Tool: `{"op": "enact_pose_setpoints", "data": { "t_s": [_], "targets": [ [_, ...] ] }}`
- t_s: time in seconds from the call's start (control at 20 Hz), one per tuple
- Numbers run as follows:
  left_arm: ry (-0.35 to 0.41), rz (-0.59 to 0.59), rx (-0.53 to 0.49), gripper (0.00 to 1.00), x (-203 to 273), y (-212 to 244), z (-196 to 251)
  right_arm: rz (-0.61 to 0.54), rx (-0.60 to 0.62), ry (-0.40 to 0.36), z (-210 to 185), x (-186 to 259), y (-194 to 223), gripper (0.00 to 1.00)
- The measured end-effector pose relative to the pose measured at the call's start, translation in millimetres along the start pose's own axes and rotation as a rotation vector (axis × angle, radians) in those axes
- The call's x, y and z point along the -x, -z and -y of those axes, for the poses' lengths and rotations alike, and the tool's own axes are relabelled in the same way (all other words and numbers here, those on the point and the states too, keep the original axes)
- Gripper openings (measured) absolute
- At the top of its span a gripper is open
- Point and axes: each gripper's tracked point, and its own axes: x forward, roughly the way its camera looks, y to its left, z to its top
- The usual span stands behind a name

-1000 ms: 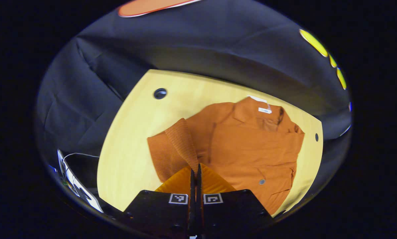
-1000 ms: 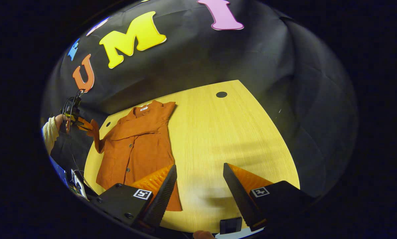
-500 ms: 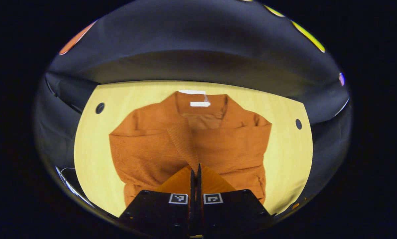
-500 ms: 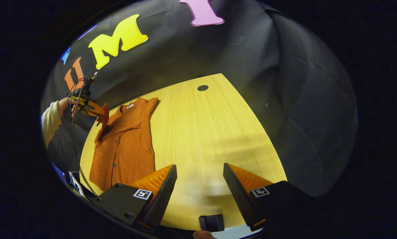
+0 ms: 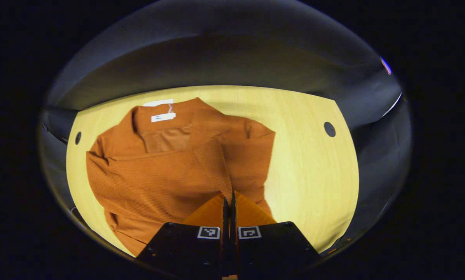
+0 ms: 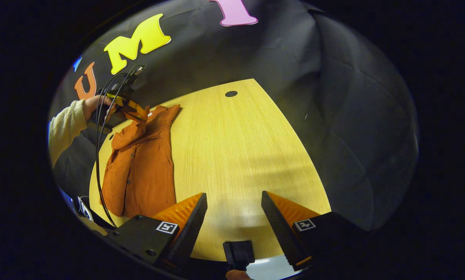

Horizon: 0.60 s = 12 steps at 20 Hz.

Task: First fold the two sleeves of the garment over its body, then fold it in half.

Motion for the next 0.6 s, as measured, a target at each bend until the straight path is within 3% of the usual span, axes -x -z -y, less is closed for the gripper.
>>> {"op": "enact_pose_setpoints", "data": {
  "t_s": [0.1,0.15,0.25,0.3,0.35,0.4,0.45,0.55,0.6],
  "targets": [
    [0.012,0.012,-0.016,0.04,0,-20,24,0.000,0.001,0.010,1,1,2,0.93],
    [0.017,0.020,-0.020,0.05,-9,-3,14,0.000,0.003,0.011,0,2,3,0.92],
    [0.021,0.032,-0.021,0.07,-9,-13,30,0.001,0.010,0.014,0,4,7,0.93],
    [0.033,0.033,-0.019,0.12,-11,-13,33,0.000,0.013,0.016,0,5,8,0.93],
    [0.051,0.042,-0.009,0.31,-10,-13,40,-0.003,0.012,0.016,-1,5,11,0.92],
    [0.076,0.054,0.000,0.25,-5,-14,44,-0.006,0.010,0.015,-3,5,12,0.92],
    [0.086,0.072,0.009,0.41,-3,-16,44,-0.003,0.009,0.016,-5,6,12,0.93],
    [0.117,0.104,0.023,0.52,5,-18,46,0.003,0.008,0.014,-12,5,10,0.93],
    [0.129,0.118,0.029,0.62,12,-18,46,0.003,0.008,0.012,-17,5,9,0.93]
  ]
}}
